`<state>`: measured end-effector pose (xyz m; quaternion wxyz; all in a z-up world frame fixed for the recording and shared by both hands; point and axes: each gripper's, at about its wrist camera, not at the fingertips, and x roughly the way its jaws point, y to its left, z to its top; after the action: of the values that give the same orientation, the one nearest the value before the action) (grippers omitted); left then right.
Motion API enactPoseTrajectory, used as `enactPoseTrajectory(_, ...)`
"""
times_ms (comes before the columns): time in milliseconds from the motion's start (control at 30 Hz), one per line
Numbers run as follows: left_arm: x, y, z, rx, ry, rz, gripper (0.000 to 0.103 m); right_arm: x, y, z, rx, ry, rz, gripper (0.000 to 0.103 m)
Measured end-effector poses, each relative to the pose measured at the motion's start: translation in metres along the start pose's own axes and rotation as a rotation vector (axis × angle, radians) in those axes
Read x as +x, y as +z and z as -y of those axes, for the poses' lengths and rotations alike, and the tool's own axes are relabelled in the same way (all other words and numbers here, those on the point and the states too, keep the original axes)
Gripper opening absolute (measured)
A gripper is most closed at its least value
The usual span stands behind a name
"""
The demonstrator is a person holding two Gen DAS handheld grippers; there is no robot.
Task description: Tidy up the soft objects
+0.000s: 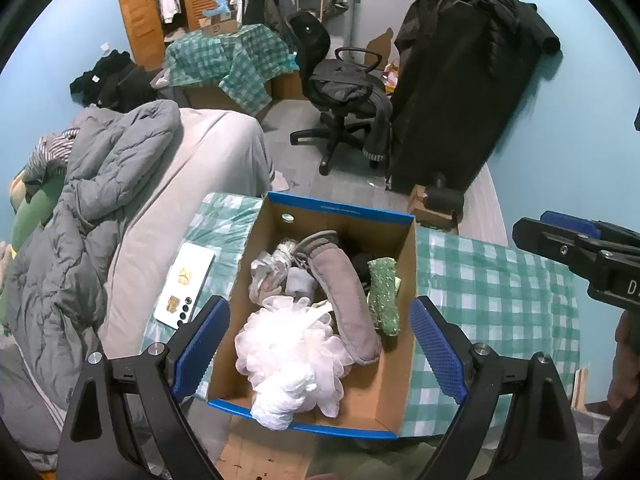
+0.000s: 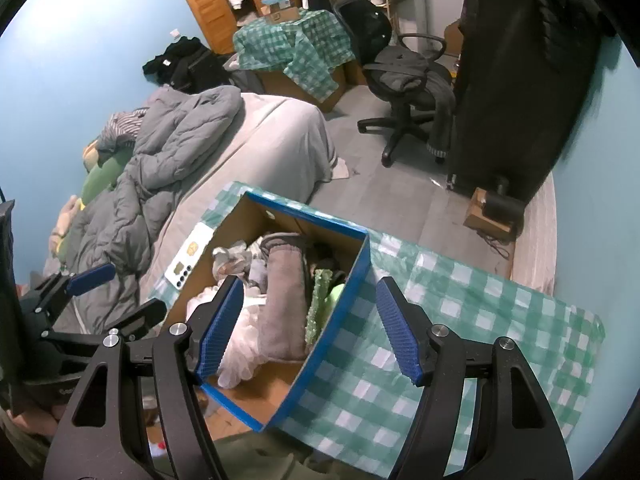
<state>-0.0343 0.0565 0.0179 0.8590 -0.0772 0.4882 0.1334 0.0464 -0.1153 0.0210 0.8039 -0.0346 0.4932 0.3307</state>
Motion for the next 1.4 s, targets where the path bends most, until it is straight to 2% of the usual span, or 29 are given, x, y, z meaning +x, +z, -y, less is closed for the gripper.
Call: enactPoseTrajectory(1400, -0.002, -0.014, 0.007, -0.008, 0.020, -0.032, 0.093, -0.004, -0.007, 0.006, 0.017, 0.009, -0.004, 0.069)
